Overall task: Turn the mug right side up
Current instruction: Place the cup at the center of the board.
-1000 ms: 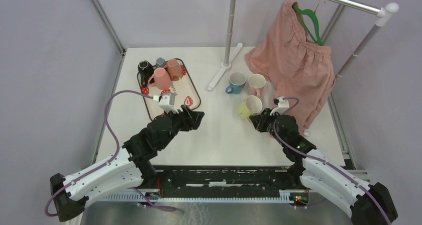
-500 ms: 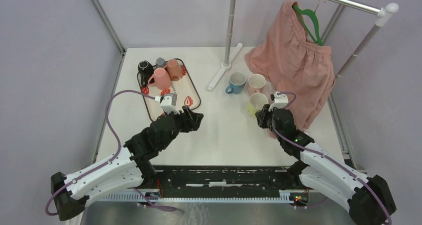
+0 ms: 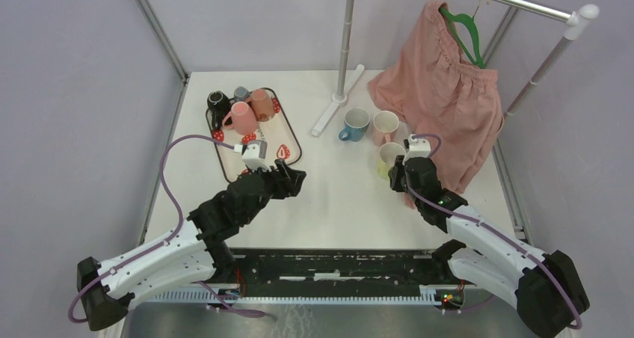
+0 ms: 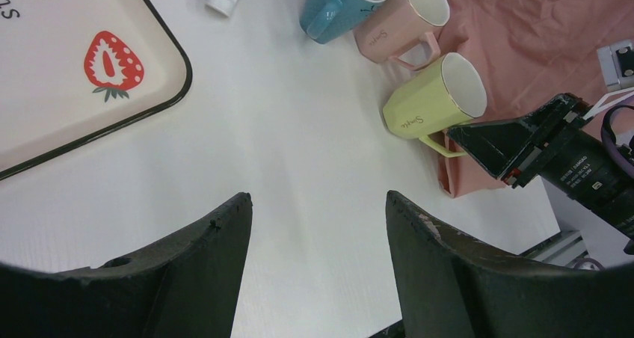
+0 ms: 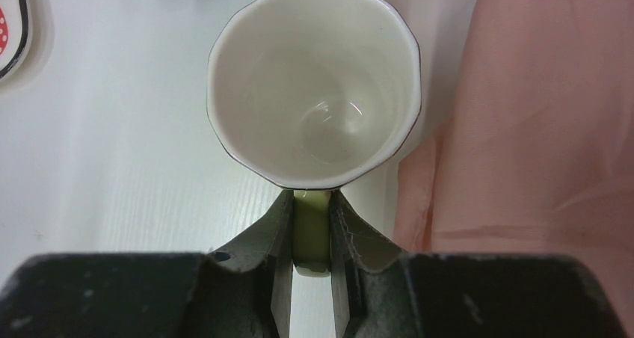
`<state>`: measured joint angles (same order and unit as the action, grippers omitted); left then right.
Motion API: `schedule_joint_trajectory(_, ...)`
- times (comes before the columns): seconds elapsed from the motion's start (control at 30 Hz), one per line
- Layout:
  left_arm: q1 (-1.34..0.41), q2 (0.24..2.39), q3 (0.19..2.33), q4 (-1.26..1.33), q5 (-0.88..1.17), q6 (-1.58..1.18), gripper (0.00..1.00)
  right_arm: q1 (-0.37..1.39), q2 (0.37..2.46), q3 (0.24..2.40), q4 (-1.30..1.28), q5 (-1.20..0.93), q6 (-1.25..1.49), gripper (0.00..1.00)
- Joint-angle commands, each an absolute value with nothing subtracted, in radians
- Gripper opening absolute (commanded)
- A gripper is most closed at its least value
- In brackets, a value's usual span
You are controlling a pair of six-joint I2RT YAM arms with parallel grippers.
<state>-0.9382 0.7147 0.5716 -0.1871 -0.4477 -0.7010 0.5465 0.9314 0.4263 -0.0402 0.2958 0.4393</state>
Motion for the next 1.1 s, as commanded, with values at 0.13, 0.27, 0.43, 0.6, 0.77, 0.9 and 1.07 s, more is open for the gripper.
schedule_joint_trajectory(0.13,-0.940,0.717,0.606,-0.178,-0.486,-0.657,0.72,0.539,0.926,0.474,0.044,0.319,0.411,0.00)
schedule_joint_trajectory(0.27,-0.940,0.721,0.609,-0.178,-0.484,-0.656,0.72,0.538,0.949,0.472,0.049,0.313,0.390,0.00)
schedule_joint_trajectory(0.43,-0.940,0.723,0.612,-0.178,-0.482,-0.655,0.72,0.537,0.970,0.474,0.057,0.322,0.379,0.00)
schedule_joint_trajectory(0.6,-0.940,0.719,0.612,-0.181,-0.482,-0.655,0.72,0.536,0.970,0.476,0.057,0.300,0.380,0.24)
schedule_joint_trajectory(0.77,-0.940,0.719,0.614,-0.185,-0.482,-0.650,0.72,0.536,0.961,0.476,0.048,0.305,0.374,0.36)
schedule_joint_trajectory(0.9,-0.940,0.719,0.624,-0.199,-0.497,-0.640,0.72,0.536,0.946,0.482,0.027,0.317,0.365,0.40)
schedule_joint_trajectory(1.07,-0.940,0.695,0.646,-0.244,-0.544,-0.610,0.72,0.536,0.910,0.508,-0.040,0.334,0.335,0.47)
